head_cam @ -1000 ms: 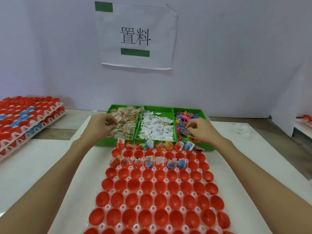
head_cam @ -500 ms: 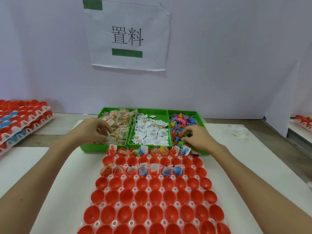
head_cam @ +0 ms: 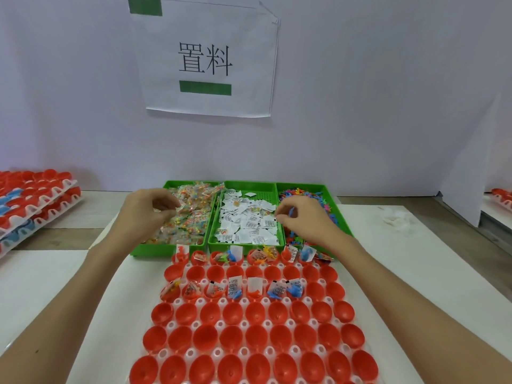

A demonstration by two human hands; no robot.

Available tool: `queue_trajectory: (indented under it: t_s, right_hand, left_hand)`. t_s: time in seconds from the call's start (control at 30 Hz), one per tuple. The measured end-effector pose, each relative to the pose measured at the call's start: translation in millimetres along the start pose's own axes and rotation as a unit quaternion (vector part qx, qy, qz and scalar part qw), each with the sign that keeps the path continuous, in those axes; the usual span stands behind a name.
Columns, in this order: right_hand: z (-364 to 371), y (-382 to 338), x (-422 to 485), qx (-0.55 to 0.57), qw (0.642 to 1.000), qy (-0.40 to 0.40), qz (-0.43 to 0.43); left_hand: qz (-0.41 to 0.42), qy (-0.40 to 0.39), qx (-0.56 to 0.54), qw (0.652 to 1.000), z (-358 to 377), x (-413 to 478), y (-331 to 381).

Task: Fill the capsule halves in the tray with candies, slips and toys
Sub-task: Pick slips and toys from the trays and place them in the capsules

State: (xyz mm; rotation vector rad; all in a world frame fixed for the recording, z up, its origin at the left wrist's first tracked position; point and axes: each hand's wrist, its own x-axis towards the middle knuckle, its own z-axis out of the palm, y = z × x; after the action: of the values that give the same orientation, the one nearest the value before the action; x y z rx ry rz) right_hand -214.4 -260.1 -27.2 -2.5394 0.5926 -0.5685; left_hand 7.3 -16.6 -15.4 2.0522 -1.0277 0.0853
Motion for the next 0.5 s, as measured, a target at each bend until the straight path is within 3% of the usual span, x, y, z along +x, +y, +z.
queue_trajectory:
  t_s: [0.17,0.37,0.5]
  right_hand:
    - [16.1,-26.4,19.4,-0.084,0.976,-0.2,-0.013]
    - [18.5,-30.9,26.0,-0.104,0.973,-0.205,0.004]
    - [13.6,-35.0,20.6,-0.048,0.985,-0.168,0.005]
  left_hand:
    - [0.004,-0.001,-0.024,1.0,14.0,-1.1,3.9]
    - [-0.004,0.001,-0.029,1.0,19.3,-8.7,-0.1]
    - [-0.022,0.0,-0.06,0.998,18.6,-10.4,6.2]
